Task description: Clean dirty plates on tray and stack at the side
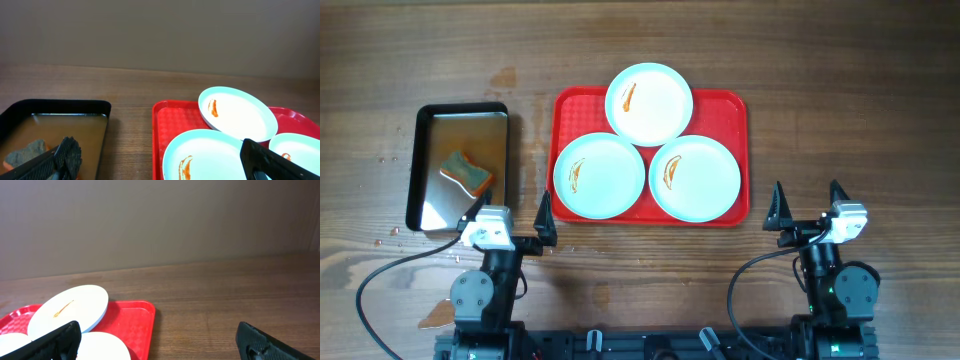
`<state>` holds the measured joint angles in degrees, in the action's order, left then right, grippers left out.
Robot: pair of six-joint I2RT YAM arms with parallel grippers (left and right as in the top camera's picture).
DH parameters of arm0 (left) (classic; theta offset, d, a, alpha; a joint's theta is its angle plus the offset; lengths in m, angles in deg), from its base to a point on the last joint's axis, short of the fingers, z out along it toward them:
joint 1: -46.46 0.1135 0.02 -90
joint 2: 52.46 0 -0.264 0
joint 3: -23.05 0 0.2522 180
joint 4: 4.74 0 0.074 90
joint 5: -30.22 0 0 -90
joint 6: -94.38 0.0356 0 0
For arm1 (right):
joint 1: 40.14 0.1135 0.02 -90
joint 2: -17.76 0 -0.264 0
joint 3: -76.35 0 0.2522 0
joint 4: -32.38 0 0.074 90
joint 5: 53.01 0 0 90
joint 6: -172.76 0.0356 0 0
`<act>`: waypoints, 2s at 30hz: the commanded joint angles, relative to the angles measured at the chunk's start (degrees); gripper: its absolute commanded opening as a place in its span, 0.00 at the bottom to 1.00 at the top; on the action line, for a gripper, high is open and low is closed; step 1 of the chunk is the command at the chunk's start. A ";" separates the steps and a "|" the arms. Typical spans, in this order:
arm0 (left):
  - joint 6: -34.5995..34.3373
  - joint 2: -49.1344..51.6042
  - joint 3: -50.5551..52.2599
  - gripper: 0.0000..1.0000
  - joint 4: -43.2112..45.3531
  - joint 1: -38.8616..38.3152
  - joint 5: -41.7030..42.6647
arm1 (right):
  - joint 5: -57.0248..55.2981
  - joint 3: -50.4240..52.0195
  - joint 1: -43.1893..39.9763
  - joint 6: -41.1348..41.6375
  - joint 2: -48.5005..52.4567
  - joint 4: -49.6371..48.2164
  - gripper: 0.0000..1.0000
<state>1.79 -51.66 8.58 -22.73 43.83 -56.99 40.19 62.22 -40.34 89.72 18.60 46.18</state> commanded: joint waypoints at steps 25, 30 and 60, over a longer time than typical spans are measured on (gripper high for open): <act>0.85 -0.24 0.39 1.00 -0.13 -0.31 -0.94 | 0.46 0.07 -0.31 -0.90 -0.42 -0.11 1.00; 0.87 -0.24 0.39 1.00 -0.13 -0.31 -0.94 | 0.46 0.07 -0.31 -0.87 -0.42 -0.11 1.00; -20.57 -0.24 0.39 1.00 19.26 -0.46 33.62 | 0.46 0.07 -0.31 -0.85 -0.42 -0.11 0.99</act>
<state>-12.25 -51.60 8.97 -8.85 43.59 -35.61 40.19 62.22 -40.34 89.70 18.60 46.18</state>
